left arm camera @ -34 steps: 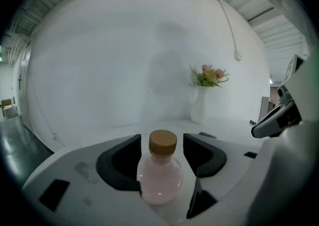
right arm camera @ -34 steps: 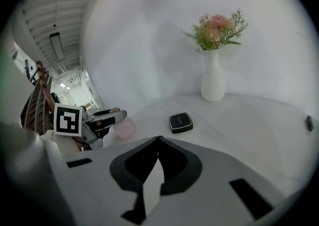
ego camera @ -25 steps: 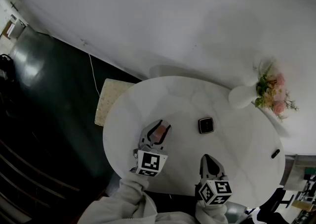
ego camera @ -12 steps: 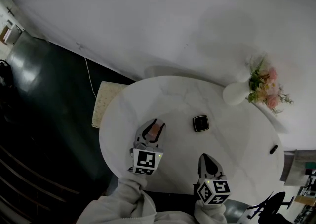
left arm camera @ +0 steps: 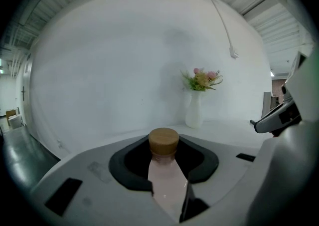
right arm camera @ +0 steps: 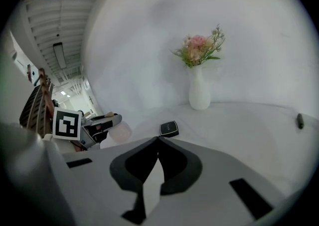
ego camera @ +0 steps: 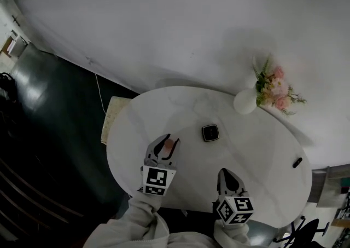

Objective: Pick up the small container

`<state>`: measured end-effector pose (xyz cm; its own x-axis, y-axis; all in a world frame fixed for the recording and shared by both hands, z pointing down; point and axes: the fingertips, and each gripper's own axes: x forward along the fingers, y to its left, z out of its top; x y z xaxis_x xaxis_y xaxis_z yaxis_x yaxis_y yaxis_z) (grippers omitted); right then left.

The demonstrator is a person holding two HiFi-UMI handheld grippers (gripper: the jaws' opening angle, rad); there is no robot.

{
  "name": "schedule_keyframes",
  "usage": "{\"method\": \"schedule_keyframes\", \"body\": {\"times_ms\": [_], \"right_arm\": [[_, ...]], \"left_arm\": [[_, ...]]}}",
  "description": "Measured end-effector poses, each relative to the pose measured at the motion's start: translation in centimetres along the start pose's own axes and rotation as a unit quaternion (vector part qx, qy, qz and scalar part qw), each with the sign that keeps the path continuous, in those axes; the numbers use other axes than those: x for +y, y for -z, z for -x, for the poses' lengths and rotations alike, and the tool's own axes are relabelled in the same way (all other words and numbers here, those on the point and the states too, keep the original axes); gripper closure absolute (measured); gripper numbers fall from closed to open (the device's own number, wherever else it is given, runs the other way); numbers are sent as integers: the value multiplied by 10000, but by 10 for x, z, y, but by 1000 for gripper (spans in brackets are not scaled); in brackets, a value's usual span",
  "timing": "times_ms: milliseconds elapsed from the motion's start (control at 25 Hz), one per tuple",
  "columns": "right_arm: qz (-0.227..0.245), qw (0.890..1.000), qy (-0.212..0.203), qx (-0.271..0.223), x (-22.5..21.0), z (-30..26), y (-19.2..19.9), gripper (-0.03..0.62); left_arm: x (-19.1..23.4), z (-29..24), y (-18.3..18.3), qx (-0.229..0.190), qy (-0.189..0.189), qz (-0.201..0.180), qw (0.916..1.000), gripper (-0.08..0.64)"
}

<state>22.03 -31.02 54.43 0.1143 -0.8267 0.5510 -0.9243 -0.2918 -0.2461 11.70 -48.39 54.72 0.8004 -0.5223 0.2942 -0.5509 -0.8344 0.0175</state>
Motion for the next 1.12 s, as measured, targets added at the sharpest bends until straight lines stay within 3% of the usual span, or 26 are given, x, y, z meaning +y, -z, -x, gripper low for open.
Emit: {"method": "schedule_keyframes", "body": {"times_ms": [760, 1120], "right_arm": [[261, 9961, -640, -541, -13, 53, -16, 543], [248, 9953, -331, -876, -56, 98, -19, 543]], "left_arm": [[-62, 61, -20, 74, -295, 8, 9995, 436], [-113, 67, -22, 3, -113, 52, 9999, 436]]}}
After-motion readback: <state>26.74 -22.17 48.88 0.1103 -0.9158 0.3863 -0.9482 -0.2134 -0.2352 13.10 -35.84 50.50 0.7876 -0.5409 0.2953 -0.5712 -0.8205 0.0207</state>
